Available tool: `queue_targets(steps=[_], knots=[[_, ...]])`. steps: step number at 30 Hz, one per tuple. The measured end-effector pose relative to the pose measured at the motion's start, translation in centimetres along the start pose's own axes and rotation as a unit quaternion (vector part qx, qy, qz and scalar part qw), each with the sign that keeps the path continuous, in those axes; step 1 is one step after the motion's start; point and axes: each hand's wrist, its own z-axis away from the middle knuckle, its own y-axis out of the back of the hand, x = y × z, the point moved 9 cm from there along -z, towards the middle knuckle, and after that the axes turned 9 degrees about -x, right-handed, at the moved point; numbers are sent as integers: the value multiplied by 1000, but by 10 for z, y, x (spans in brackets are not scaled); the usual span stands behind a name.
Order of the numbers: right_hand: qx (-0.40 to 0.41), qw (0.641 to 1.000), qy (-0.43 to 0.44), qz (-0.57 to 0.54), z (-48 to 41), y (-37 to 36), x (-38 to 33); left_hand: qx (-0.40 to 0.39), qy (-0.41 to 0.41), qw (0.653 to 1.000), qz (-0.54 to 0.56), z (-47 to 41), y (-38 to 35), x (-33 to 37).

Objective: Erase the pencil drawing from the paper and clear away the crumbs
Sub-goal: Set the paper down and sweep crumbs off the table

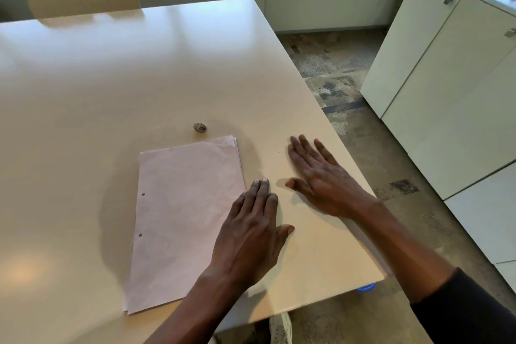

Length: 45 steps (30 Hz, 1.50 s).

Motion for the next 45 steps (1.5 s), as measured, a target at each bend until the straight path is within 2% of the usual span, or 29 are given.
queue_targets(steps=[3, 11, 17, 20, 28, 34, 36, 39, 43, 45], knots=[[-7, 1000, 11, 8, 1, -6, -5, -5, -2, 1000, 5, 0, -1, 0], [-1, 998, -69, -14, 10, -2, 55, -15, 1, 1000, -3, 0, 1, 1], [0, 1000, 19, -18, 20, -3, 21, -20, 11, 1000, -8, -4, 8, 6], [-11, 998, 55, -10, 21, -8, 10, -25, -11, 1000, 9, -10, 10, 17], [-1, 1000, -25, -3, 21, -4, 68, -29, -42, 999, 13, -19, 3, 39], [8, 993, 110, -29, 21, -2, 13, -27, -25, 999, 33, -20, 2, 39], [-1, 991, 130, -31, 14, -5, 6, -28, -17, 999, 29, -20, 2, 40], [-5, 994, 109, -13, 4, -6, 18, -31, -13, 999, 31, -19, 1, 41], [-14, 1000, 20, -1, -6, 2, 56, -27, -14, 998, 52, -17, 6, 42], [-17, 1000, 15, -16, -8, 7, 59, -26, -17, 997, 76, -16, 7, 43]])
